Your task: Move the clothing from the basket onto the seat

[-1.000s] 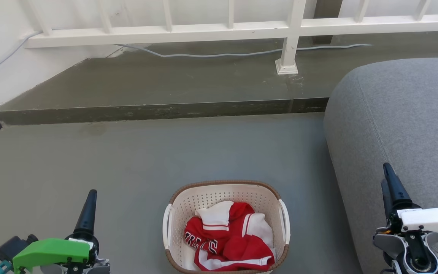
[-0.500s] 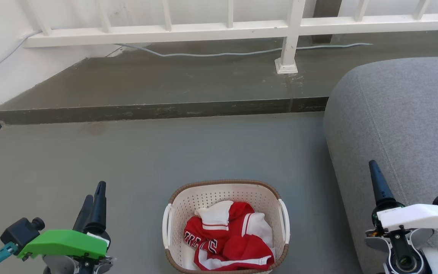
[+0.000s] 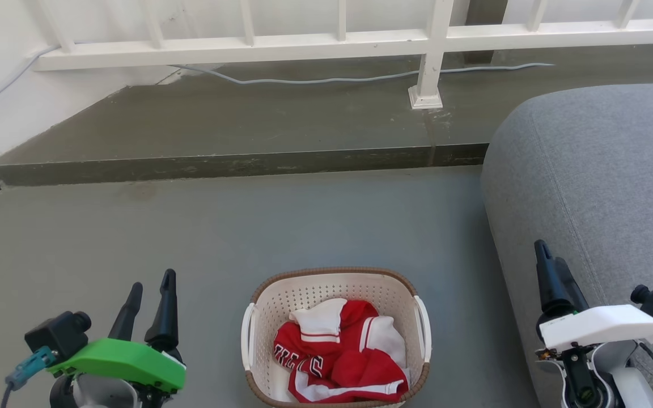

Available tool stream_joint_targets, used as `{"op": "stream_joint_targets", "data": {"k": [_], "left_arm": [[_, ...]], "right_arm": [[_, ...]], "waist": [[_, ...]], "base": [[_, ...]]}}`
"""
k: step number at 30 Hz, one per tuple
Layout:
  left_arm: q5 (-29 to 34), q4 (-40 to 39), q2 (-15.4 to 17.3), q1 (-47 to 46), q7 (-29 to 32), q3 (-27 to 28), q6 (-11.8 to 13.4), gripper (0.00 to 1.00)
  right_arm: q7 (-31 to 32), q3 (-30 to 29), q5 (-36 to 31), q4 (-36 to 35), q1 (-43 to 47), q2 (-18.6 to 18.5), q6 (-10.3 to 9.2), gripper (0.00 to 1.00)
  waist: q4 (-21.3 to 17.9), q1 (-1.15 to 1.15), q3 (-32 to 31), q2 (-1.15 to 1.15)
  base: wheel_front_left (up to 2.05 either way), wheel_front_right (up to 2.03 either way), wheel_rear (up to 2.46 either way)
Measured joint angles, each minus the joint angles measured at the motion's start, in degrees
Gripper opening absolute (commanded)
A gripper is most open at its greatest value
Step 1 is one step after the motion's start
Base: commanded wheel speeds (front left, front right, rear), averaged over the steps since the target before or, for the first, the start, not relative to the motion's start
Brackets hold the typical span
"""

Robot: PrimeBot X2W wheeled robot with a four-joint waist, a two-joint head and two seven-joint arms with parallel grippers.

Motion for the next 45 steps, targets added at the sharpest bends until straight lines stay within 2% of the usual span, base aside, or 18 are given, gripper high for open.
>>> {"op": "stream_joint_targets", "data": {"k": [18,31,45], "left_arm": [[15.1,-2.3,0.9,1.2,-3.3,-3.2,2.7,1.00],[25.4,-4.2,1.2,2.6,-5.8,-4.4,4.6,1.00],[34.5,-6.3,1.2,3.5,-8.5,-5.9,6.2,1.00]], "right_arm": [[-3.2,3.2,-14.2,-2.7,1.2,-0.1,-2.09,1.00],[-5.8,5.2,-24.7,-5.0,2.3,-0.2,-4.27,1.00],[-8.4,7.1,-36.0,-7.8,3.5,-0.3,-6.08,1.00]], "waist": [[-0.3,0.00,-0.1,0.00],[-0.3,0.00,-0.6,0.00],[-0.5,0.00,-0.9,0.00]], "base": [[0.00,0.00,0.00],[0.00,0.00,0.00],[0.00,0.00,0.00]]}}
